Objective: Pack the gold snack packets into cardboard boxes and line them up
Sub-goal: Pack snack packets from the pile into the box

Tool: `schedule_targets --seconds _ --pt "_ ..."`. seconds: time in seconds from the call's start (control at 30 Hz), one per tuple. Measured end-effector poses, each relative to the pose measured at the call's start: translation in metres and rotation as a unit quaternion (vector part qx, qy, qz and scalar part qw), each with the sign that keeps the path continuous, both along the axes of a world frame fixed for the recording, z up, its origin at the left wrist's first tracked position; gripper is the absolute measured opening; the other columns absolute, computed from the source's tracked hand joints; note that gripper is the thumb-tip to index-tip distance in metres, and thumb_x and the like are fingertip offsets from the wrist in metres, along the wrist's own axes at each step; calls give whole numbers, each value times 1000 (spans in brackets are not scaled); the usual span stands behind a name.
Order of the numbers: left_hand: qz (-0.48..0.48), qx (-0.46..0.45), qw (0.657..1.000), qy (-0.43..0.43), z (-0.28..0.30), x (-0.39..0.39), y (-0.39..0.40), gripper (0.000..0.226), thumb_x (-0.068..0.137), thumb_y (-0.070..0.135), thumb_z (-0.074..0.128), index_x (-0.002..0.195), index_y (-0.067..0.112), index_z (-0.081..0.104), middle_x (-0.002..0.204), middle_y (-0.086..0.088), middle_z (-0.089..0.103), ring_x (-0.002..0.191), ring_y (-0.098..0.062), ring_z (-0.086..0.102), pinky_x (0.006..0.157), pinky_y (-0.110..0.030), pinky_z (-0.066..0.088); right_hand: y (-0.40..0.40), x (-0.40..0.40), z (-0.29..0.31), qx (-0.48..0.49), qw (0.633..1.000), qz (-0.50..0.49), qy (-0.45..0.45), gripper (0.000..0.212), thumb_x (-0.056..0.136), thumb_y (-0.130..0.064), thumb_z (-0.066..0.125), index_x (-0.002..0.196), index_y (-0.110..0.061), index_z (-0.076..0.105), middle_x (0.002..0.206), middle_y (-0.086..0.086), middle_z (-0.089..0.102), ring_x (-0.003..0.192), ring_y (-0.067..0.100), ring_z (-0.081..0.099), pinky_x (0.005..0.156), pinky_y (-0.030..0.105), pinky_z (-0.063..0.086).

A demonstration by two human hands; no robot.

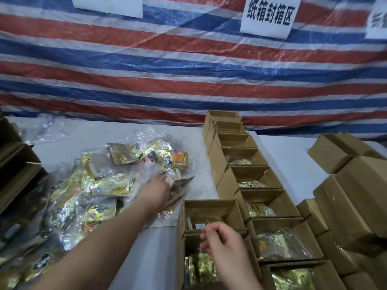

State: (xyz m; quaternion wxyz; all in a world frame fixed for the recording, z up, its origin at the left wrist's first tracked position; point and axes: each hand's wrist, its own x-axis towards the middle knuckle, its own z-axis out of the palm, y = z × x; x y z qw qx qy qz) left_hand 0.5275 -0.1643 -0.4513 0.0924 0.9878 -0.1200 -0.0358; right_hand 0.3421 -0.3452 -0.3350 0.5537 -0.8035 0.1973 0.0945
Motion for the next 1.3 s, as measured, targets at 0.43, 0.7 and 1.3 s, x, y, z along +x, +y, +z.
schedule_targets --seconds 0.43,0.7,1.3 --pt "-16 -372 917 -142 191 -178 8 34 102 41 31 75 46 50 76 28 57 69 7 55 58 -6 34 40 4 80 412 911 9 24 56 73 -63 62 117 -28 66 116 7 71 106 26 66 92 47 52" --pt "-29 -170 979 -110 199 -252 -29 41 95 24 46 136 29 51 146 6 44 125 -21 41 106 -35 32 12 -38 94 463 886 5 -32 73 69 -40 72 130 -5 56 117 23 62 96 31 63 83 42 52" --pt "201 -397 868 221 14 -396 24 25 103 33 41 126 32 50 127 8 60 123 -5 53 106 -21 37 -7 -159 4 -107 851 515 -11 50 74 -42 72 120 -43 54 106 -23 66 98 -3 63 90 24 52"
